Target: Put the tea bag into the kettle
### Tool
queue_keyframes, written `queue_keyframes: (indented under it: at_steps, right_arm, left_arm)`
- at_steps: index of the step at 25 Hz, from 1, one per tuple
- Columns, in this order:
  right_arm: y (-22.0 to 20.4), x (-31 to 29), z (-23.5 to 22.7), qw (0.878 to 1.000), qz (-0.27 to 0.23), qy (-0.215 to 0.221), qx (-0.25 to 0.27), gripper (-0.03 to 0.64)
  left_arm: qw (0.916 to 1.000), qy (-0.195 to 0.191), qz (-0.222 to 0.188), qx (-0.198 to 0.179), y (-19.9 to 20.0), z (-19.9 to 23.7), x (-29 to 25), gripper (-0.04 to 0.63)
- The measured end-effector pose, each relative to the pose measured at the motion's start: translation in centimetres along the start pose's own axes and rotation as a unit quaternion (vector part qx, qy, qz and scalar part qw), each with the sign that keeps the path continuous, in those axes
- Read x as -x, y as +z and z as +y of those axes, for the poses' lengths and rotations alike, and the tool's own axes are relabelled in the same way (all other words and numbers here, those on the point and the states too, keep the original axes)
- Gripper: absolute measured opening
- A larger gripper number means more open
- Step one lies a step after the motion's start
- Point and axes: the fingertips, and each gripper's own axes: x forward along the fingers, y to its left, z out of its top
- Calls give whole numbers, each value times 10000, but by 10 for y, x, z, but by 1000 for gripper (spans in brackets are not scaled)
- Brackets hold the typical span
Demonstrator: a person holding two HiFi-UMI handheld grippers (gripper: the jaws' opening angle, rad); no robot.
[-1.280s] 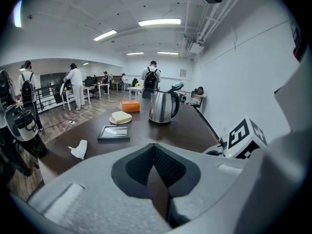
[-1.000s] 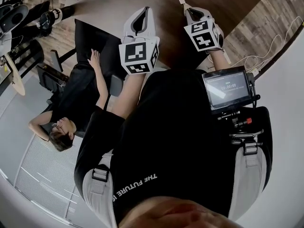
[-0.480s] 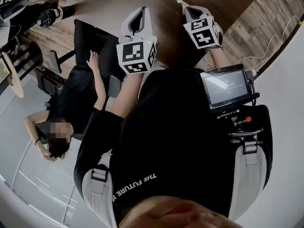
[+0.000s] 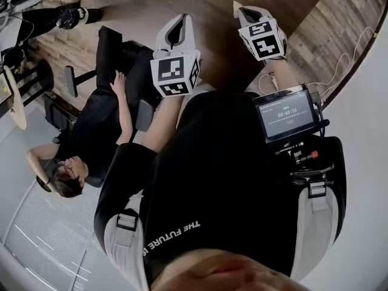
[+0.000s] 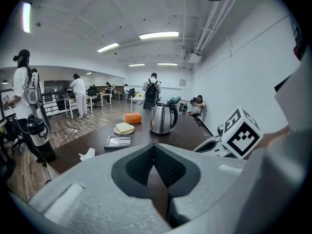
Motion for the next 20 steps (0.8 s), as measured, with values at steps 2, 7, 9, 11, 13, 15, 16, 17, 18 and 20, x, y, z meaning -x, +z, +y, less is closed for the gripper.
queue_keyframes:
  at_steps: [2, 7, 9, 11, 13, 15, 16, 17, 18, 20]
  right_arm:
    - [8, 2, -6, 10000, -73, 14, -23, 8]
    - [30, 9, -28, 9997, -246, -39, 16, 8]
    - [41, 11, -36, 9995, -286, -69, 62, 8]
    - [52, 16, -41, 9993, -345, -97, 103, 8]
    - [62, 26, -44, 9990, -398, -118, 149, 8]
    - [73, 34, -47, 9986, -477, -128, 181, 8]
    - [78, 36, -48, 9984, -522, -133, 194, 8]
    - [83, 38, -49, 9981, -562, -136, 202, 8]
    - [88, 42, -51, 9979, -604, -141, 206, 8]
    - [95, 52, -54, 9971, -713, -178, 220, 8]
  left_arm:
    - [10000, 7, -44, -9, 1, 1, -1, 3]
    - [9999, -23, -126, 18, 6, 0, -4, 3]
    - [9998, -19, -187, 22, 12, 1, -5, 3]
    - [9997, 0, -246, 32, 18, 2, -2, 3]
    - [9995, 11, -304, 43, 24, 2, 3, 3]
    - [9994, 10, -355, 45, 29, 1, 8, 3]
    - [9993, 8, -378, 43, 31, 2, 9, 3]
    - [9992, 8, -404, 38, 33, 3, 11, 3]
    - [9990, 12, -436, 29, 34, 3, 13, 3]
    - [9987, 25, -516, 4, 36, 0, 21, 3]
